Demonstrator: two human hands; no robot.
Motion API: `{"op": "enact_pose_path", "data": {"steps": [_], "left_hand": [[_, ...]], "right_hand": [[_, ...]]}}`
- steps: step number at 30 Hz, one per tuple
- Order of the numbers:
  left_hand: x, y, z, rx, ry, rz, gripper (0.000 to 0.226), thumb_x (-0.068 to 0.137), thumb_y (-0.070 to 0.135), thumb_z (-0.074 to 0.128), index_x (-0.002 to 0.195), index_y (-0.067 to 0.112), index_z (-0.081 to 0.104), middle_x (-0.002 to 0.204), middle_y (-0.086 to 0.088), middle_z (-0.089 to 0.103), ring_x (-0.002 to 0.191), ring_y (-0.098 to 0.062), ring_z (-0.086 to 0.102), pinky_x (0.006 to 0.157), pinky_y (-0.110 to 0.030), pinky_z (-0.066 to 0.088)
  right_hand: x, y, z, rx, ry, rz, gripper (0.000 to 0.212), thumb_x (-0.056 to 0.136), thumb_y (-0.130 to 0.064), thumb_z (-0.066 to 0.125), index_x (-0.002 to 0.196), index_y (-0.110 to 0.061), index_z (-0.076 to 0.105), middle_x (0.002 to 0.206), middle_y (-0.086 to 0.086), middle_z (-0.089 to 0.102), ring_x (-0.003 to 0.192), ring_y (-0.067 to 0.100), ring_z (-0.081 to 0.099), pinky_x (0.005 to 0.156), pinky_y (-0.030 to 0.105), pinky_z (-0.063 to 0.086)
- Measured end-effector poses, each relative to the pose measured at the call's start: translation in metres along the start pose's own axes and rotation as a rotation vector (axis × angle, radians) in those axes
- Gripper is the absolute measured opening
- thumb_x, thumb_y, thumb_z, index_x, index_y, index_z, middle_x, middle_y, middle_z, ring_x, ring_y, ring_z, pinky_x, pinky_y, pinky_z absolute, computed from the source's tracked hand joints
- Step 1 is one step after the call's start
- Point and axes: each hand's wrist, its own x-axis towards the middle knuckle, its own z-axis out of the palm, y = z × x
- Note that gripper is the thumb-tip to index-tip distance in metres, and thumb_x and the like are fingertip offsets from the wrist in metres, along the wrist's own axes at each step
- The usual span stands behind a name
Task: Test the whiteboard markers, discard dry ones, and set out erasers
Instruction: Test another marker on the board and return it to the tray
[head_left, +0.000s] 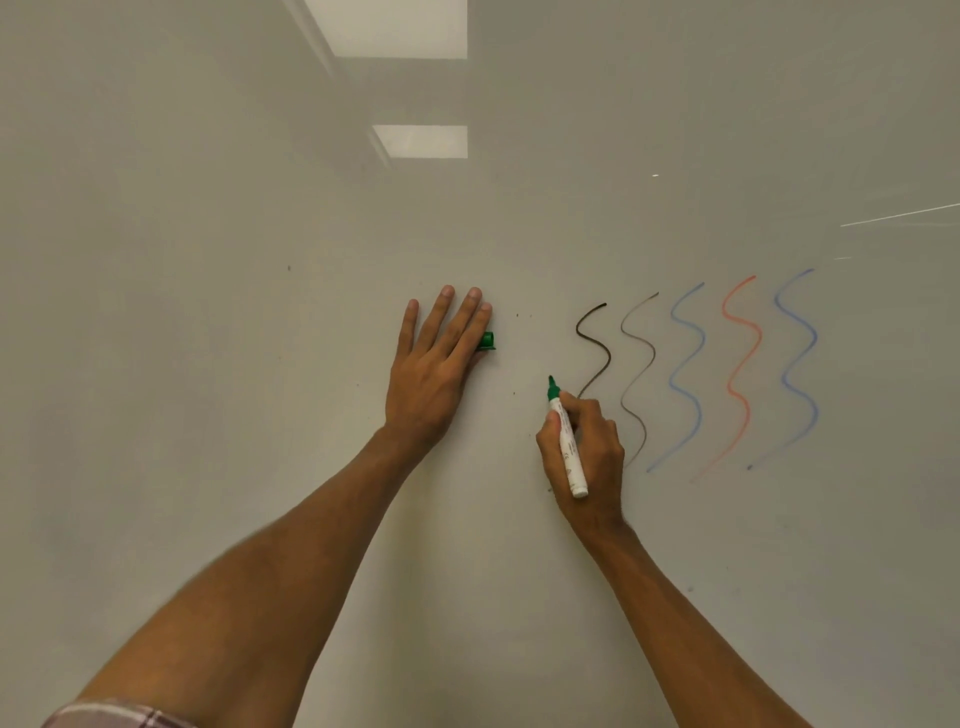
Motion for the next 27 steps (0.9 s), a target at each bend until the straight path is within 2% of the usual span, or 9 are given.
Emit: {"op": "enact_pose_path", "data": {"steps": [3,6,8,14,17,19,21,23,27], "left_hand": [[-0.001,0.0,-0.001,-0.006,0.01,-0.008,0.046,0.104,0.025,0.042,0.147,0.008,0.039,0.154,-0.01,0.036,0.145,-0.031,0.027,0.118,-0.055,0.02],[-0.001,0.002,-0.002,-0.021,0.02,-0.019,0.046,0.103,0.024,0.044,0.146,0.008,0.041,0.153,-0.01,0.037,0.144,-0.031,0.028,0.118,-0.054,0.02],[-0.001,0.002,-0.003,-0.029,0.021,-0.026,0.046,0.102,0.022,0.048,0.146,0.009,0.041,0.153,-0.009,0.038,0.144,-0.031,0.028,0.118,-0.054,0.02],[-0.016,0.01,-0.008,-0.042,-0.026,-0.05,0.047,0.101,0.018,0.05,0.146,0.009,0.042,0.153,-0.008,0.037,0.144,-0.033,0.027,0.117,-0.057,0.019],[-0.053,0.023,-0.009,-0.055,-0.072,-0.04,0.046,0.101,0.018,0.047,0.146,0.009,0.042,0.153,-0.008,0.036,0.145,-0.033,0.026,0.116,-0.06,0.019],[-0.083,0.034,-0.011,-0.067,-0.116,-0.049,0.049,0.1,0.018,0.047,0.147,0.009,0.04,0.155,-0.008,0.033,0.145,-0.033,0.024,0.116,-0.06,0.017],[-0.113,0.044,-0.014,-0.078,-0.166,-0.049,0.05,0.099,0.018,0.046,0.147,0.01,0.039,0.156,-0.008,0.032,0.146,-0.033,0.024,0.116,-0.06,0.017],[-0.14,0.056,-0.019,-0.101,-0.217,-0.049,0.048,0.099,0.02,0.044,0.146,0.01,0.041,0.156,-0.008,0.032,0.145,-0.033,0.025,0.116,-0.06,0.02],[-0.184,0.075,-0.028,-0.121,-0.305,-0.07,0.048,0.098,0.02,0.042,0.145,0.01,0.044,0.156,-0.007,0.033,0.145,-0.031,0.025,0.115,-0.058,0.022]], "right_hand": [[-0.015,-0.003,0.0,-0.018,-0.005,-0.007,0.009,0.087,-0.015,0.054,0.096,-0.015,0.052,0.066,0.006,0.055,0.062,0.009,0.045,0.058,0.023,0.042],[-0.033,0.005,-0.002,-0.08,-0.11,-0.133,0.004,0.086,-0.012,0.056,0.086,-0.008,0.058,0.062,0.004,0.052,0.052,0.015,0.046,0.048,0.034,0.046],[-0.042,0.011,-0.008,-0.102,-0.15,-0.161,0.006,0.087,-0.013,0.054,0.085,-0.009,0.058,0.061,0.004,0.051,0.05,0.015,0.044,0.045,0.034,0.044],[-0.074,0.006,-0.019,-0.131,-0.102,0.023,0.01,0.088,-0.018,0.052,0.088,-0.01,0.058,0.061,0.002,0.054,0.05,0.012,0.044,0.047,0.024,0.04],[-0.091,0.007,-0.016,-0.185,-0.207,-0.075,0.028,0.095,-0.02,0.043,0.077,-0.008,0.062,0.059,0.001,0.05,0.049,0.013,0.043,0.049,0.028,0.038],[-0.096,0.009,-0.018,-0.193,-0.316,-0.149,0.03,0.096,-0.023,0.041,0.082,-0.009,0.063,0.06,0.0,0.052,0.051,0.011,0.045,0.052,0.026,0.038],[-0.098,0.01,-0.022,-0.211,-0.415,-0.203,0.019,0.093,-0.024,0.047,0.099,-0.01,0.059,0.064,0.0,0.058,0.054,0.012,0.05,0.054,0.024,0.039],[-0.097,0.009,-0.027,-0.227,-0.469,-0.233,0.024,0.09,-0.027,0.051,0.109,-0.013,0.053,0.068,-0.001,0.061,0.055,0.012,0.053,0.056,0.024,0.04],[-0.101,0.01,-0.04,-0.229,-0.501,-0.295,0.02,0.091,-0.027,0.057,0.108,-0.017,0.052,0.074,0.001,0.059,0.053,0.014,0.048,0.054,0.025,0.038]]}}
